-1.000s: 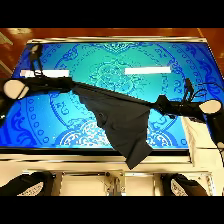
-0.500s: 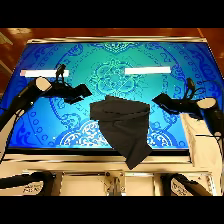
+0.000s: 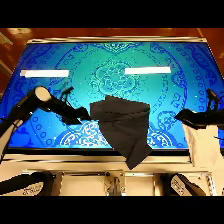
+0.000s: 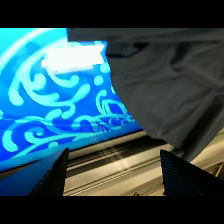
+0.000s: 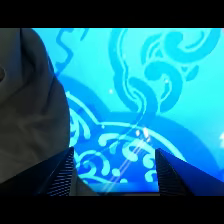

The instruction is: Fold the shirts.

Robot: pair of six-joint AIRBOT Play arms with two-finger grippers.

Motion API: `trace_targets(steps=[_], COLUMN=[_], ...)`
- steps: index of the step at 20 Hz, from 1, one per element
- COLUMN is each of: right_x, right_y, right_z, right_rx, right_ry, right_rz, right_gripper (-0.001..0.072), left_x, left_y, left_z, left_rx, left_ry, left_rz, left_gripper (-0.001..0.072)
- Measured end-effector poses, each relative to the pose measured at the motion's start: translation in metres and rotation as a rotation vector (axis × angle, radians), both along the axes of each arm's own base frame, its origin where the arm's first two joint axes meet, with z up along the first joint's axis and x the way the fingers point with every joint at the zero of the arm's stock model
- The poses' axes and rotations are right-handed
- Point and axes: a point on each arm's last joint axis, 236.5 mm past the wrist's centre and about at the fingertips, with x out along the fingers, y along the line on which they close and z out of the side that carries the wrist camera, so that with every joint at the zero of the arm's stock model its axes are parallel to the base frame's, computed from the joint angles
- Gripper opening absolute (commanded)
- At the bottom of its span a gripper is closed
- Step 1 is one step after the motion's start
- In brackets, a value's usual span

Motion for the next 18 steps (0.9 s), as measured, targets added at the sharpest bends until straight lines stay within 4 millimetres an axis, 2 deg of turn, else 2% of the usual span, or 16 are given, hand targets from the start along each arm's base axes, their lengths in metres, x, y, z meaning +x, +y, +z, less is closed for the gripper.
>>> trace_targets(steps=[4,7,10,14,18], right_x=[-0.016,-0.018,-0.019,-0.02,-0.022], right_y=[0.037,0.051,0.057,0.06,0.06], right_z=[-0.024,-0.028,-0.03,-0.03,-0.031], right_rx=[0.208,0.298,0.333,0.349,0.345], right_ry=[0.079,0.101,0.106,0.108,0.115], right_rz=[-0.002,-0.006,-0.005,0.002,0.013], right_gripper=[0.0637,0.0636,0.0637,0.0637,0.0636], left_x=[-0.045,-0.059,-0.07,-0.08,-0.09], left_y=[-0.059,-0.093,-0.12,-0.135,-0.132], left_z=[-0.032,-0.047,-0.06,-0.067,-0.061], left_rx=[-0.079,-0.121,-0.15,-0.166,-0.168], left_ry=[0.062,0.072,0.096,0.112,0.118], left_rz=[0.0,0.029,0.064,0.068,0.016], left_gripper=[0.0707,0.0707,0.0705,0.0695,0.0696])
